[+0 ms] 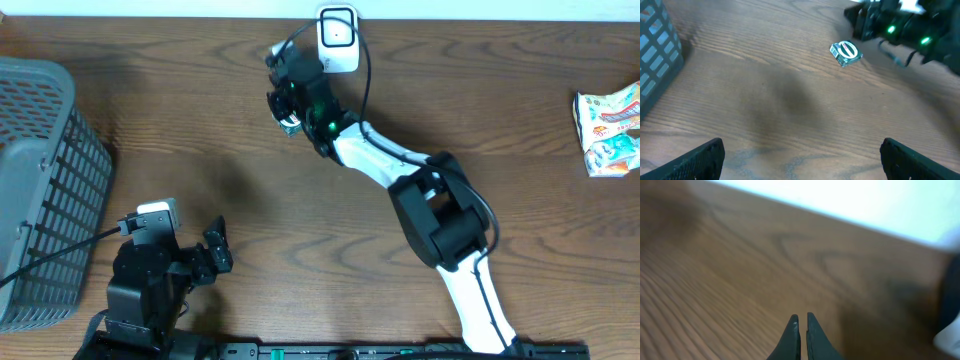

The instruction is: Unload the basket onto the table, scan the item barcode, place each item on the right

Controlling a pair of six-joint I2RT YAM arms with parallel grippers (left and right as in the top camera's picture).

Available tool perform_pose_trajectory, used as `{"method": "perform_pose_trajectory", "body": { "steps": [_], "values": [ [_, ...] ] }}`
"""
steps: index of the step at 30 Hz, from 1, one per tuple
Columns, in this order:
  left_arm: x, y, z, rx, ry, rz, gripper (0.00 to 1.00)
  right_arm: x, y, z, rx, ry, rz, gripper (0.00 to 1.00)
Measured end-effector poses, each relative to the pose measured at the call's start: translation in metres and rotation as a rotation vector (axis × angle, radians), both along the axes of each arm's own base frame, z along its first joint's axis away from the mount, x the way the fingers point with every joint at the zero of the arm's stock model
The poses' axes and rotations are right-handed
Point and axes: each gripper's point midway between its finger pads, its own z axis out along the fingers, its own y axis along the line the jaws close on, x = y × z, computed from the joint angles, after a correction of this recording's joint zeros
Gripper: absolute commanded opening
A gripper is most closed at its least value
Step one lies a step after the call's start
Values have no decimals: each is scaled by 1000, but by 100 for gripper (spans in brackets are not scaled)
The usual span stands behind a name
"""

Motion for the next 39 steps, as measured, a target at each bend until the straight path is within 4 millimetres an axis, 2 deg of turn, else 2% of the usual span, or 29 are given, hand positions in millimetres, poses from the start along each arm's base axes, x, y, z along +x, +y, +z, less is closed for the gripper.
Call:
{"method": "perform_pose_trajectory", "body": {
  "steps": [2, 6, 10, 15, 26, 30, 34, 39],
  "values": [
    [0, 0, 0, 0, 0, 0, 98, -2, -1, -13, -13, 27, 0, 1],
    [0, 0, 0, 0, 0, 0, 98, -6, -2, -22, -29, 60, 1, 1],
    [0, 0, 0, 0, 0, 0, 98, -17, -11, -45, -98, 145, 4, 1],
    [0, 0, 0, 0, 0, 0, 98, -29, -19, -63, -170, 211, 16, 1],
    [0, 0, 0, 0, 0, 0, 98, -53, -37, -68, -277, 339, 27, 1],
    [0, 0, 0, 0, 0, 0, 98, -72, -50, -70, -337, 422, 30, 1],
    [0, 0, 0, 0, 0, 0, 98, -94, -68, -85, -413, 522, 28, 1],
    [0, 0, 0, 0, 0, 0, 98, -104, -85, -86, -477, 562, -1, 1]
  ]
}}
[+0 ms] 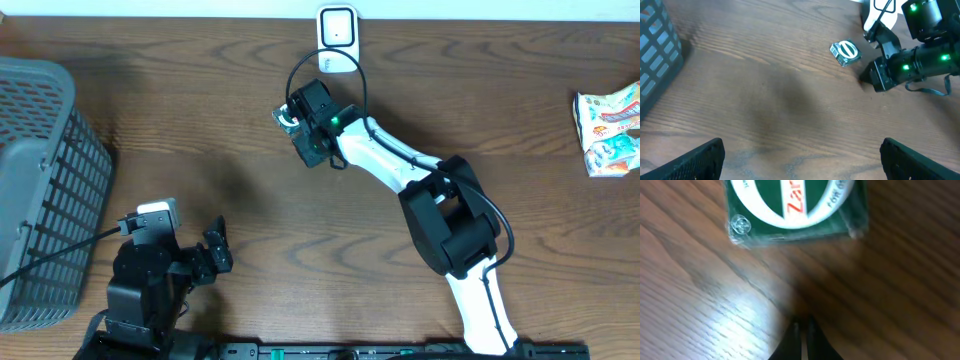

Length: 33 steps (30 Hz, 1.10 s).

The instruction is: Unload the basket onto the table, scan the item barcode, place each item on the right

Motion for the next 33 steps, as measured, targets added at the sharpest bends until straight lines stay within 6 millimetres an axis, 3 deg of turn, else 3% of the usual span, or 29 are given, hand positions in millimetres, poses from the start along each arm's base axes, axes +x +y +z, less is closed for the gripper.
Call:
{"method": "perform_pose_trajectory", "body": {
  "steps": [4, 7, 13, 21, 24, 33],
  "values": [
    [0, 0, 0, 0, 0, 0, 98, -1, -9, 9, -34, -14, -16, 1],
    [0, 0, 0, 0, 0, 0, 98, 10, -5, 34, -1, -83, -23, 1],
    [0, 0, 0, 0, 0, 0, 98, 45, 25, 106, 183, -313, -18, 8],
    [0, 0, 0, 0, -1, 0, 97, 81, 66, 167, 429, -559, 27, 10],
    [0, 0, 0, 0, 0, 0, 98, 84, 77, 176, 528, -568, 13, 3],
    [0, 0, 0, 0, 0, 0, 98, 85, 96, 175, 703, -413, -91, 4]
  ]
}}
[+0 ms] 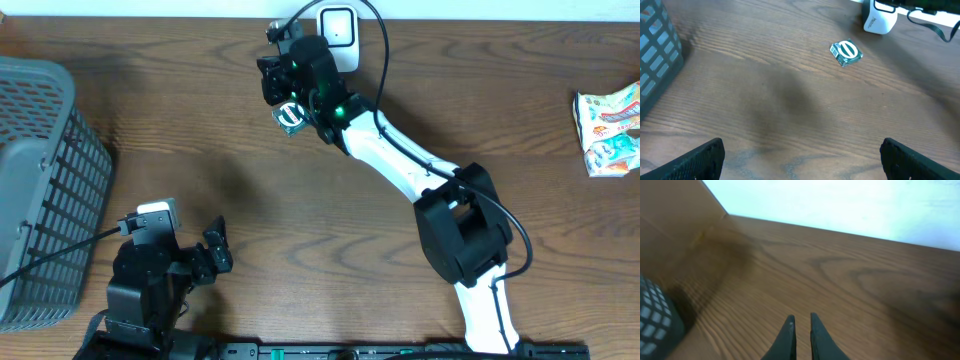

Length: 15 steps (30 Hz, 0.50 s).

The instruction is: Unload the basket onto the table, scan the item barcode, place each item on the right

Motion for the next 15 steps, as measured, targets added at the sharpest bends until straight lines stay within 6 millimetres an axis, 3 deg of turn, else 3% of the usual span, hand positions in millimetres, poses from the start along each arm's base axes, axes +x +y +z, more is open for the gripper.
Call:
{"method": "perform_pose_trajectory", "body": {
  "steps": [6, 15],
  "values": [
    [0, 0, 0, 0, 0, 0, 98, 11, 11, -17, 35, 145, -31, 1],
    [0, 0, 0, 0, 0, 0, 98, 7, 10, -114, -6, 362, -85, 1]
  ]
}}
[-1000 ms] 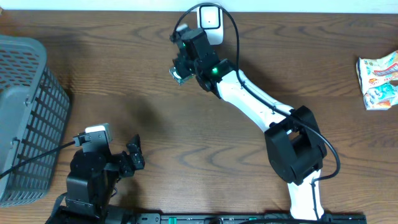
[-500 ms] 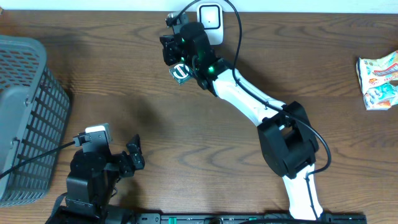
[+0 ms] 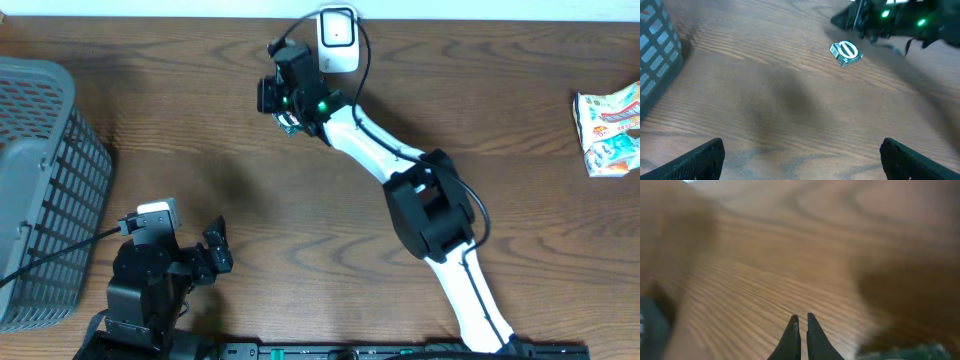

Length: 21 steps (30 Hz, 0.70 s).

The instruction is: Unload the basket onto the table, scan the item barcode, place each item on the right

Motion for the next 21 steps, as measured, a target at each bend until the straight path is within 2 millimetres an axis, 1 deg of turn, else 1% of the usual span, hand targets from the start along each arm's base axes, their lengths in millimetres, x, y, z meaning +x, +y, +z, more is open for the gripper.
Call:
{"method": "perform_pose_trajectory", "body": {
  "steps": [3, 10, 16, 21],
  "values": [
    [0, 0, 0, 0, -1, 0, 98, -1, -9, -13, -37, 37, -31, 1],
    [0, 0, 0, 0, 0, 0, 98, 2, -23, -20, -76, 54, -77, 1],
    [0, 0, 0, 0, 0, 0, 98, -5, -39, -36, -156, 109, -110, 1],
    [0, 0, 0, 0, 0, 0, 98, -10, -47, -41, -217, 128, -98, 1]
  ]
}}
